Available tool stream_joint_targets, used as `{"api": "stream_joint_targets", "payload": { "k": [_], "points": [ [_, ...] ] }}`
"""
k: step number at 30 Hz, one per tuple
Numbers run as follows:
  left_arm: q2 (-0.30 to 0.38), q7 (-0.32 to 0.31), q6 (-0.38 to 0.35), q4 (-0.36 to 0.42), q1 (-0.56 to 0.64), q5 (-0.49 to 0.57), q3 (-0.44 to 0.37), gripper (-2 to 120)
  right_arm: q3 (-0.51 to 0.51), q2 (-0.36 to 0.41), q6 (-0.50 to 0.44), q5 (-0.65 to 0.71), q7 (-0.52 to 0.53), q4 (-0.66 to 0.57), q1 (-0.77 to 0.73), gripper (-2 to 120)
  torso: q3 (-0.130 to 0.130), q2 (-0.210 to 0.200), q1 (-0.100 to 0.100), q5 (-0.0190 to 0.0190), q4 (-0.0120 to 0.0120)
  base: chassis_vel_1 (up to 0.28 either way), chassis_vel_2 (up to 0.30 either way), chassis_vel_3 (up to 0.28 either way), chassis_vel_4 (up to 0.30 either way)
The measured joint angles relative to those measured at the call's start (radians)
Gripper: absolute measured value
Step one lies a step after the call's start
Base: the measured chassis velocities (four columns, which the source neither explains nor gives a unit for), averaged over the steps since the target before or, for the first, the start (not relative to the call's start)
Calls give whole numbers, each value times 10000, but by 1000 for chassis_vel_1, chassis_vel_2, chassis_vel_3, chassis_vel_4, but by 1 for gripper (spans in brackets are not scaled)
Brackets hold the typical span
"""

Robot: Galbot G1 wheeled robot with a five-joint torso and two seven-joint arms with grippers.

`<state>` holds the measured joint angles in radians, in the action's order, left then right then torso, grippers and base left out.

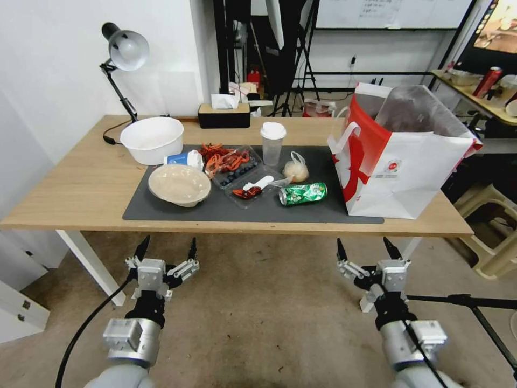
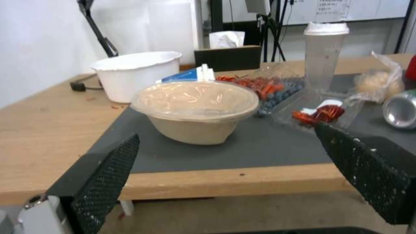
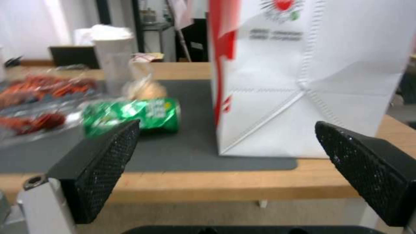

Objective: Pick up the trash from the table and place it into the takeout bag.

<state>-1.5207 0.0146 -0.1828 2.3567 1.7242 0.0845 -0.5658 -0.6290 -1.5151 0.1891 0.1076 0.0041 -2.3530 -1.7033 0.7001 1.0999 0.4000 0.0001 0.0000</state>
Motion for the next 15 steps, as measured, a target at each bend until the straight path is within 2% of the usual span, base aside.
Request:
{"api": "stream_joint_targets", "payload": {
  "k": [1,2,3,4,7,8,15],
  "points": [
    [0,0,0,0,0,0,0,100,0,0,0,0,0,0,0,100,0,0,0,0,0,0,0,0,0],
    [-78,57,-673,213,-274,308,-60,100,-255,-44,525,307,23,-158,321,100,0,0,0,-1,0,0,0,0,0],
    [-113,80,-950,301,-386,438,-86,100,-240,-40,523,331,23,-166,350,100,-1,0,0,-4,3,0,0,0,0],
    [-164,169,-1460,453,-682,771,-155,100,-388,-40,941,760,89,-252,588,100,0,0,0,6,-1,0,0,0,0],
    [-168,269,-1524,477,-875,959,-204,100,-640,-39,1467,1306,186,-441,942,100,-1,1,0,-8,0,0,0,0,0],
    [-155,310,-1491,458,-900,990,-211,100,-622,99,1610,1659,250,-445,1034,100,0,0,2,4,1,0,0,0,0],
    [-153,377,-1293,375,-874,989,-209,100,-435,374,1622,1932,281,-415,1155,100,0,0,-2,-2,0,0,0,0,0]
  ]
}}
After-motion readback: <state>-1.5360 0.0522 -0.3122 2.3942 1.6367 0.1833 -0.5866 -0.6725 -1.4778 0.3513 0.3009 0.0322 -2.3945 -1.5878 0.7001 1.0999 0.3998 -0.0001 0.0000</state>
